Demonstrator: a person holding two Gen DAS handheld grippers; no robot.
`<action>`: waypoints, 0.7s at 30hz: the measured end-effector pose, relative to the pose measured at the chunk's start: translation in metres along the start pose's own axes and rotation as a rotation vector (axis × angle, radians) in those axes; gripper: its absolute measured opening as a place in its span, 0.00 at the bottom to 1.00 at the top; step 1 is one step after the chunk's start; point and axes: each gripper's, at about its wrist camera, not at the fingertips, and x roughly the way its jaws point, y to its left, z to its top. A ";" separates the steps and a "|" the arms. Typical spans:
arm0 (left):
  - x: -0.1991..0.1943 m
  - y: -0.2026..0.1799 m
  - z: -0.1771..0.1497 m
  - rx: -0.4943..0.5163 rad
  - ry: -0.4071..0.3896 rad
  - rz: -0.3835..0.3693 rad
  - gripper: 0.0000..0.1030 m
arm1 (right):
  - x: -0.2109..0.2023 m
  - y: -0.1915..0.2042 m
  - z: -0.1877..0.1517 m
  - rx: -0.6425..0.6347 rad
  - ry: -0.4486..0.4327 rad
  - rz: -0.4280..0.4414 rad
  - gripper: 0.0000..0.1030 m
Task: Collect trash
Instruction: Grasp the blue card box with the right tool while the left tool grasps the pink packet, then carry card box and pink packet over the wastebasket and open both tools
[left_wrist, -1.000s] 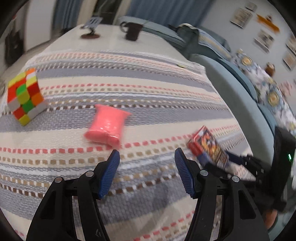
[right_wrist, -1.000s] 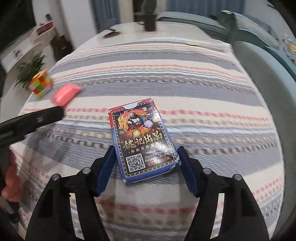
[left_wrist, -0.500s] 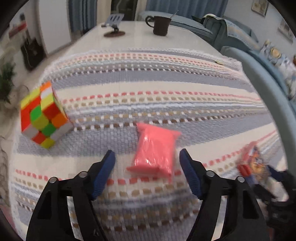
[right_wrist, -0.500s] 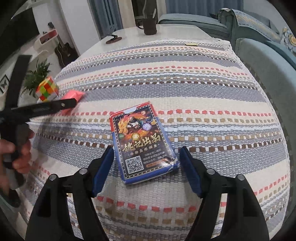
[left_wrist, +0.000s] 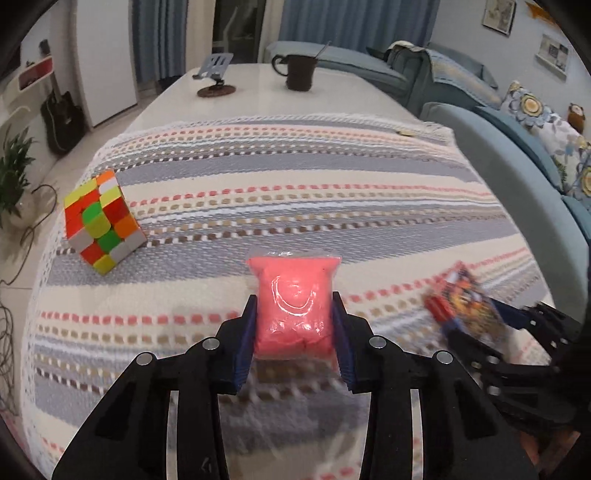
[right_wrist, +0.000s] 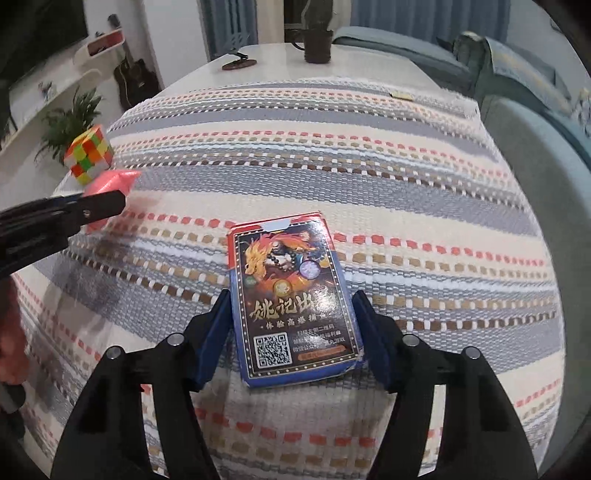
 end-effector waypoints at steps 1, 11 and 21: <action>-0.007 -0.004 -0.002 0.003 -0.011 -0.008 0.35 | -0.002 -0.001 -0.001 0.004 -0.003 0.009 0.57; -0.080 -0.081 0.002 0.075 -0.130 -0.136 0.34 | -0.106 -0.046 -0.026 0.131 -0.153 0.009 0.54; -0.140 -0.219 -0.007 0.229 -0.200 -0.317 0.34 | -0.238 -0.153 -0.098 0.348 -0.298 -0.126 0.54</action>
